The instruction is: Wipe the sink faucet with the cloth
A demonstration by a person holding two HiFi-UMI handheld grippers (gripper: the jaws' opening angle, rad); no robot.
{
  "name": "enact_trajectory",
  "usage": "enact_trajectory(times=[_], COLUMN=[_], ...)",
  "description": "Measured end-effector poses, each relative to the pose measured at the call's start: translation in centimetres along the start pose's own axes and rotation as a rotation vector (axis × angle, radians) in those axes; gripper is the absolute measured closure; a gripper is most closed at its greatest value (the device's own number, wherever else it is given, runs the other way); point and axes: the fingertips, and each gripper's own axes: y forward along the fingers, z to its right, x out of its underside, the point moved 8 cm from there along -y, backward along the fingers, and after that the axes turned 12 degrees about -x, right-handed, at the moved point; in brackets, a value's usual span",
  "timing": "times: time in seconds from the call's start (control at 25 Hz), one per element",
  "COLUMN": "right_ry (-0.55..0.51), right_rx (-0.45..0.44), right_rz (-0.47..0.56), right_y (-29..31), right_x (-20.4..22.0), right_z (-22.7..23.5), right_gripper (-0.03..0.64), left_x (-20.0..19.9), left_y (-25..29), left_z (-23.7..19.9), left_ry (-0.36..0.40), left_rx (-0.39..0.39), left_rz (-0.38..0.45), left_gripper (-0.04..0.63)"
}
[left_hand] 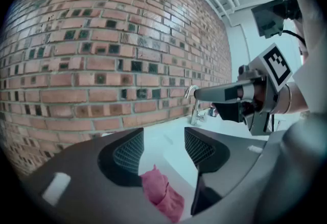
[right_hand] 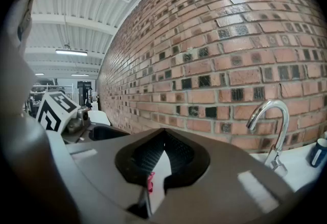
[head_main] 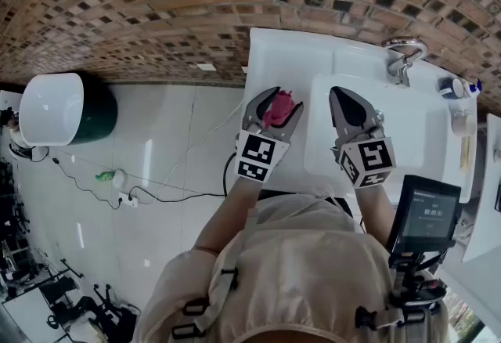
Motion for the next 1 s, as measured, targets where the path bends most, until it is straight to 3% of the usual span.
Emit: enact_trajectory(times=[0.16,0.44,0.64,0.8,1.0], right_ry=[0.020,0.063,0.109,0.128,0.153], right_rx=[-0.001,0.010,0.019,0.016,0.010], right_rz=[-0.020,-0.055,-0.084,-0.090,-0.094], right_y=[0.6,0.6,0.7,1.2,1.7], right_x=[1.1,3.3,4.7,5.1,5.7], right_z=[0.3,2.3,3.9,5.1,6.2], right_gripper=[0.626,0.627,0.626,0.626,0.626], left_x=[3.9,10.1,13.0,14.0,14.3], left_y=[1.4,4.3,6.4,7.6,8.5], left_z=[-0.4,0.2,0.4,-0.1,-0.5], left_ry=[0.011,0.034,0.106,0.146,0.146], left_rx=[-0.001,0.019,0.028,0.010,-0.019], left_rz=[-0.129,-0.328,-0.441,-0.496,-0.498], left_gripper=[0.325,0.313,0.313,0.314,0.325])
